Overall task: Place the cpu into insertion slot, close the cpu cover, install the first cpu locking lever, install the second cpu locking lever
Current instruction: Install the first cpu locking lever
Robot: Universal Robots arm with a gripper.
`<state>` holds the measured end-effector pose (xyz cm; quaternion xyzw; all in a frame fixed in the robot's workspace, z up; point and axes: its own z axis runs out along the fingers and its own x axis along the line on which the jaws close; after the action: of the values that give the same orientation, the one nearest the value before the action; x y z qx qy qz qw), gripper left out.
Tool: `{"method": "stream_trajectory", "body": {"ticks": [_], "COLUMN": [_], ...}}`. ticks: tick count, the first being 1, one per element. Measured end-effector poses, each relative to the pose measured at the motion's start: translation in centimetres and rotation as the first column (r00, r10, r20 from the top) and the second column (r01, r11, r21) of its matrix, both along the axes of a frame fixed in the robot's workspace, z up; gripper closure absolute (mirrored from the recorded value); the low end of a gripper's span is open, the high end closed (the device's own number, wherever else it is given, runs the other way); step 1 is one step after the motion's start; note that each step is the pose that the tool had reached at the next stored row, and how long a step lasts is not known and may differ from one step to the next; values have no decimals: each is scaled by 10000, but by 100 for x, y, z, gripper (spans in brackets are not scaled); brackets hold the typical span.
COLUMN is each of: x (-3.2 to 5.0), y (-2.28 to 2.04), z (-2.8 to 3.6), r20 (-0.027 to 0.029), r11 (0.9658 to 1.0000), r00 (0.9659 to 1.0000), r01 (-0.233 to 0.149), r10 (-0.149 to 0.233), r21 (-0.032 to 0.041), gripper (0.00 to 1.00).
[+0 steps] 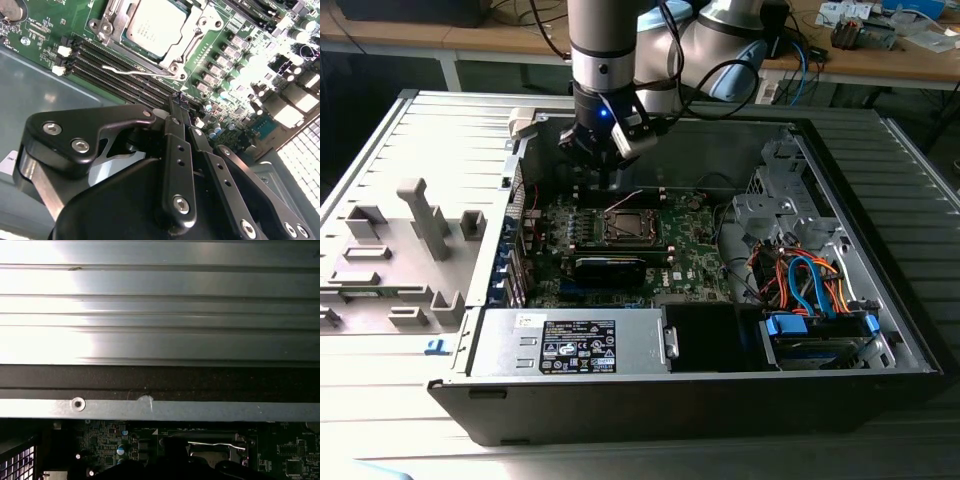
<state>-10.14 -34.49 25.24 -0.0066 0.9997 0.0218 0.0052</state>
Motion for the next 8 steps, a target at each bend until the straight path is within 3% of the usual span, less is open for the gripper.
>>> {"method": "stream_trajectory", "body": {"ticks": [8], "x": [49], "y": [2], "z": [-20], "r20": [0], "r11": [10000], "r00": [10000], "r01": [0], "r10": [0], "r21": [-22], "gripper": [89]}}
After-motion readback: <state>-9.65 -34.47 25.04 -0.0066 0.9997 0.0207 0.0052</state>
